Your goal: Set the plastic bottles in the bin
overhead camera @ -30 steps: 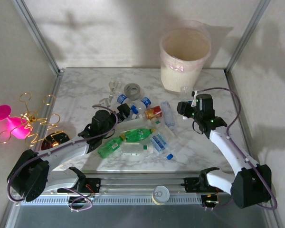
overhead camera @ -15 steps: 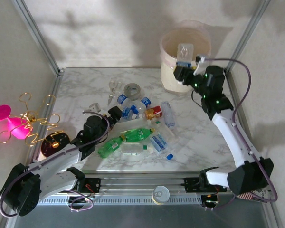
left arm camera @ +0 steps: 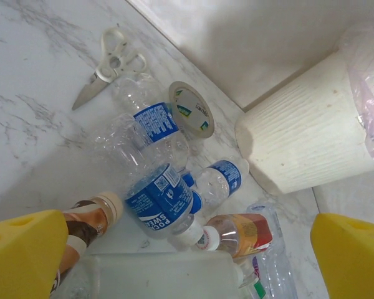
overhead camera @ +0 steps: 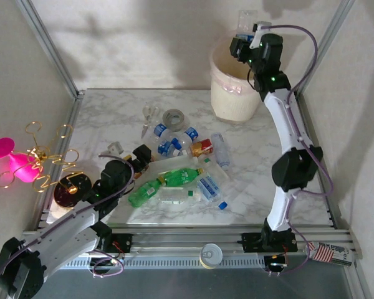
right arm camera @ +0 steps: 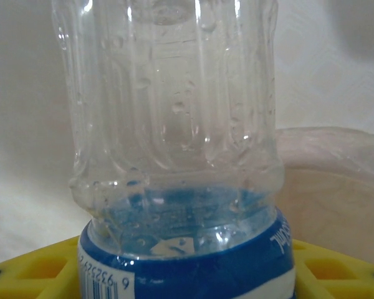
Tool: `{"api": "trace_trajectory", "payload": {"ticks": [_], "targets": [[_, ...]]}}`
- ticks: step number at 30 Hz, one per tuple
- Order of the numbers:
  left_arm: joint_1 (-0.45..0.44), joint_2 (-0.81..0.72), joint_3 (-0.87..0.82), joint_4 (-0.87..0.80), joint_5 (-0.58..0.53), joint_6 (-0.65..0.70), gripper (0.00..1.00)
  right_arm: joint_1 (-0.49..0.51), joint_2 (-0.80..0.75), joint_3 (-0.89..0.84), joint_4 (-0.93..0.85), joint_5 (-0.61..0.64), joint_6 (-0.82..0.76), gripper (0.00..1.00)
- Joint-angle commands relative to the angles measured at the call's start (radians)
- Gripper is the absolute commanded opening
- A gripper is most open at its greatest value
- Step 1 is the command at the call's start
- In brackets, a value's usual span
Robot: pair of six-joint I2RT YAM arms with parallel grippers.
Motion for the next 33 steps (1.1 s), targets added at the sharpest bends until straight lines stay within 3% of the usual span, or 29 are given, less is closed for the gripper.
{"api": "trace_trajectory", "payload": {"ticks": [1,4,11,13,17,25,33], "targets": [[0.014,-0.047,-0.022,-0.049,-0.031,-0.002,1.0,-0.011,0.143,0.197,-0.164,0.053,-0.038,0.47],[0.018,-0.074,-0.026,-0.068,-0.037,0.001,1.0,-0.015,0.225,0.276,-0.219,0.06,-0.041,0.48],[0.023,-0.088,-0.018,-0.094,-0.051,0.02,1.0,-0.015,0.245,0.237,-0.203,0.066,-0.032,0.57],[0.025,-0.085,-0.018,-0.093,-0.048,0.02,1.0,-0.016,0.244,0.242,-0.201,0.066,-0.032,0.68],[0.026,-0.079,-0.015,-0.092,-0.044,0.02,1.0,-0.016,0.219,0.249,-0.194,0.068,-0.037,0.98],[0.029,-0.069,0.011,-0.137,-0.025,0.035,1.0,-0.011,0.057,0.143,-0.202,0.034,-0.018,0.99],[0.031,-0.034,0.098,-0.346,0.072,0.124,0.99,0.052,-0.309,-0.38,-0.058,0.009,-0.032,0.99]]}}
